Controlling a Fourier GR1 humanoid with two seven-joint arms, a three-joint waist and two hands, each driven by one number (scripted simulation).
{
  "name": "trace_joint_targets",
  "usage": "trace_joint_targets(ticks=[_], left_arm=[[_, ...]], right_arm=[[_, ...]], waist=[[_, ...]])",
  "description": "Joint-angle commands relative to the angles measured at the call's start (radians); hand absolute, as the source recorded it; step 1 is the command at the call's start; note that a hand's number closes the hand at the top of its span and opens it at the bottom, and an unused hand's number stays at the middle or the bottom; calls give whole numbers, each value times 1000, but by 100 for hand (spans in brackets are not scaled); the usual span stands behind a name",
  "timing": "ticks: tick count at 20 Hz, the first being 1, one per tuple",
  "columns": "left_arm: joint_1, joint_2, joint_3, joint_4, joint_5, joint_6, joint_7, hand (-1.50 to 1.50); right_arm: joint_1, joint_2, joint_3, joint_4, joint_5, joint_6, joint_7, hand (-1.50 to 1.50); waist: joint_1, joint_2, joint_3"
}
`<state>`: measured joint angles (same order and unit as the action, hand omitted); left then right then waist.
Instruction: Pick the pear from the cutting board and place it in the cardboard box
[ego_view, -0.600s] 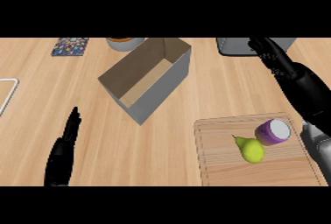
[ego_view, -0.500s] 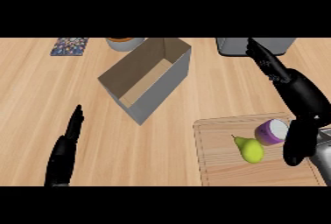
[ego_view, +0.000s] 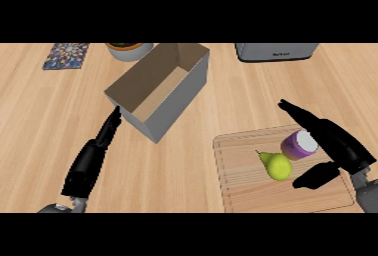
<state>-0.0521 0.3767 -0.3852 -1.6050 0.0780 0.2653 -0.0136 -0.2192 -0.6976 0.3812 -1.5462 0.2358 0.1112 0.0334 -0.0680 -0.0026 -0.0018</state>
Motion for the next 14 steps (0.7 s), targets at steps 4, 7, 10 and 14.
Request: trace_joint_targets(ticks=[4,7,10,14], left_arm=[[-77,18,0,15,51,-114,28,0],[-157,-6,14,13,55,-116,103,0],[-177,-19,31,80,60,-139,70,0],[-163,-20,40,118,68,-185,14,0]], right_arm=[[95,-171,169,-128,404,-94,-5,-150],[66,-244,125,-322,368,57,150,-150],[86,-255,155,-497,363,200,334,-150],[44,-232,134,-556,200,436,486,-150]], waist=[[29,-5,0],[37,-5,0],[38,-3,-1],[53,0,-2]])
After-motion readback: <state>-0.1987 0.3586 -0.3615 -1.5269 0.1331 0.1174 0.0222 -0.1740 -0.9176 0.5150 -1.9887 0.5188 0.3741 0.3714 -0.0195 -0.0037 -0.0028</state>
